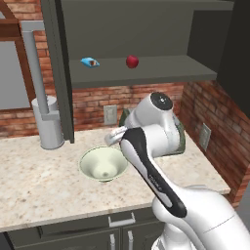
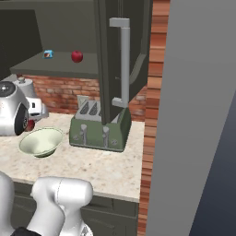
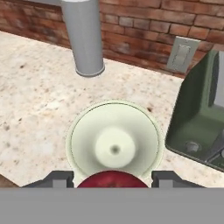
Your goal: Open the cabinet. Pick the apple and apple from the cabinet and place them into the bowl. Then close the cabinet.
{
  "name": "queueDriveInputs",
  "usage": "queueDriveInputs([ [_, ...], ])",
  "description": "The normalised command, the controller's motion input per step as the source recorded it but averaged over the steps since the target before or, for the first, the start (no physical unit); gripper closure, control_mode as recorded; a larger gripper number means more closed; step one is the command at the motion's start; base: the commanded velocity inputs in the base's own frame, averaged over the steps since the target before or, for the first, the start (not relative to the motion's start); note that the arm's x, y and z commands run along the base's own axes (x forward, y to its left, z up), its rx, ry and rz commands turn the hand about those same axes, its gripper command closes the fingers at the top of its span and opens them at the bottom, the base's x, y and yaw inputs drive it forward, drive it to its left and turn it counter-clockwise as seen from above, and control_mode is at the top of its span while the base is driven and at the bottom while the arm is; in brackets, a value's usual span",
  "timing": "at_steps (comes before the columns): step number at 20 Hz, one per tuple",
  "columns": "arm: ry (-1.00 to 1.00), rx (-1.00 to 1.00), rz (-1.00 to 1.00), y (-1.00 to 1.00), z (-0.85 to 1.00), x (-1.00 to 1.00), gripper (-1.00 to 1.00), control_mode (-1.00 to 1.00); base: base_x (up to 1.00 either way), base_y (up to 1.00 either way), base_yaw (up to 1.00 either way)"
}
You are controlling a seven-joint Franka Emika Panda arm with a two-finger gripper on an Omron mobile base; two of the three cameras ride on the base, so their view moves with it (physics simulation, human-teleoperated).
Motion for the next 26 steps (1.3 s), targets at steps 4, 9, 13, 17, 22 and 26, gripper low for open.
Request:
queueDriveInputs([
  [4,0.0,-0.03,0.0,0.03,-0.5,0.38,1.0,-1.0,0.0,0.0,0.0],
  [9,0.0,-0.05,0.0,0.25,-0.55,0.38,1.0,-1.0,0.0,0.0,0.0],
  [13,0.0,-0.06,0.0,0.29,-0.51,0.43,1.0,-1.0,0.0,0.0,0.0],
  [17,0.0,-0.04,0.0,0.2,-0.39,0.44,1.0,-1.0,0.0,0.0,0.0],
  [22,0.0,-0.02,0.0,0.09,-0.23,0.26,-1.0,-1.0,0.0,0.0,0.0],
  [26,0.0,0.0,0.0,0.0,0.0,0.02,-1.0,-1.0,0.0,0.0,0.0],
])
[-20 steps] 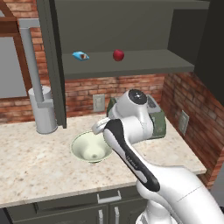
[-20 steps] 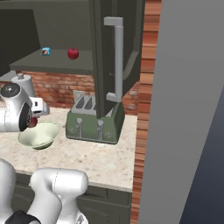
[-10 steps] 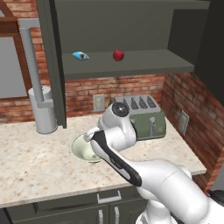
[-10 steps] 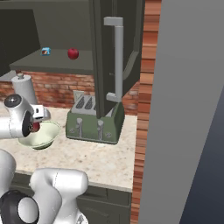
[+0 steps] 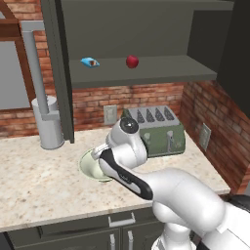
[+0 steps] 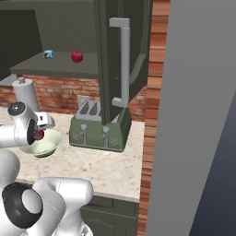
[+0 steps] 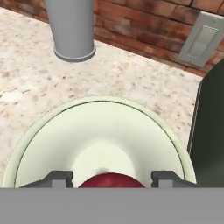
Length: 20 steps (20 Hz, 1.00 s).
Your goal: Open the cabinet. Pick the apple and apple from the cabinet and place them into the bowl. Then close the cabinet.
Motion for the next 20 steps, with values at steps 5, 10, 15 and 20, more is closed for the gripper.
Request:
queueDriveInputs([
  [5,-0.01,0.0,0.0,0.0,0.13,0.09,-1.0,-1.0,0.0,0.0,0.0],
  [10,-0.04,0.0,-0.01,0.0,0.61,-0.01,-1.0,-1.0,0.0,0.0,0.0],
  [15,-0.09,0.0,-0.05,-0.06,1.0,-0.22,-1.0,-1.0,0.0,0.0,0.0],
  [20,-0.16,0.02,-0.06,-0.25,1.0,-0.34,-1.0,-1.0,0.0,0.0,0.0],
])
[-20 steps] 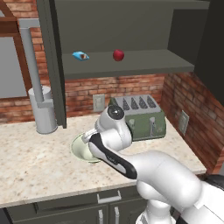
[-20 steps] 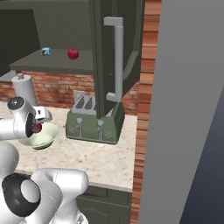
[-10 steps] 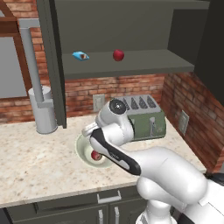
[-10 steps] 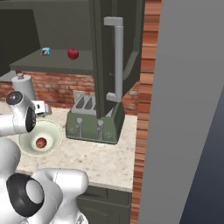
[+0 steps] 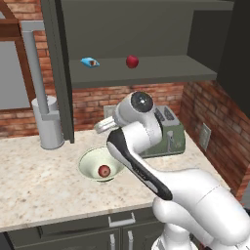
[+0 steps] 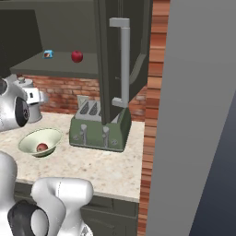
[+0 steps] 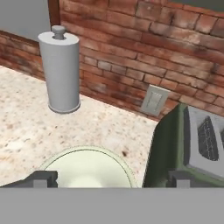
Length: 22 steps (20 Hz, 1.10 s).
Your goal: Open the cabinet. Pick the apple and apple from the cabinet and place them into the bowl. Then close the cabinet.
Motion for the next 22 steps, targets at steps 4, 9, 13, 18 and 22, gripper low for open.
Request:
queueDriveInputs([
  [4,-0.19,0.05,-0.08,-0.41,0.95,-0.43,-1.0,-1.0,0.0,0.0,0.0],
  [9,-0.18,0.12,-0.03,-0.5,0.79,-0.26,-1.0,-1.0,0.0,0.0,0.0],
  [13,-0.11,0.15,0.0,-0.49,0.79,-0.06,-1.0,-1.0,0.0,0.0,0.0],
  [18,-0.02,0.12,-0.01,-0.34,0.7,0.01,-1.0,-1.0,0.0,0.0,0.0],
  [22,0.0,0.06,-0.04,-0.13,0.75,0.02,-1.0,-1.0,0.0,0.0,0.0],
])
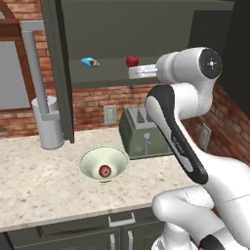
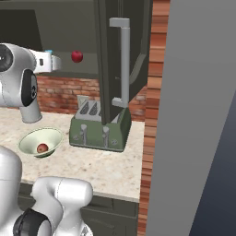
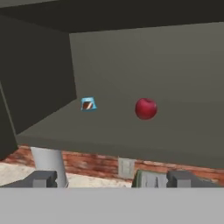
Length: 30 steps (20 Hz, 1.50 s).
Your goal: Open the cabinet. Pick the apple and apple from the cabinet and place them into the bowl. Then close the cabinet.
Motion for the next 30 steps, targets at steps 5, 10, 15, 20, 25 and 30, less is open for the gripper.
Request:
queueDriveInputs([
  [5,0.05,0.0,-0.03,0.0,0.17,0.01,-1.0,-1.0,0.0,0.0,0.0],
  [10,0.06,-0.03,-0.09,0.0,0.0,0.06,-1.0,-1.0,0.0,0.0,0.0],
  [15,0.0,-0.01,-0.05,0.0,-0.02,0.1,-1.0,-1.0,0.0,0.0,0.0],
  [20,-0.01,0.01,0.01,-0.49,-0.03,0.13,-1.0,-1.0,0.0,0.0,0.0],
  [25,0.0,0.0,0.02,-0.14,-0.06,0.38,-1.0,-1.0,0.0,0.0,0.0],
  [30,0.0,0.0,0.0,0.0,-0.08,0.53,-1.0,-1.0,0.0,0.0,0.0],
])
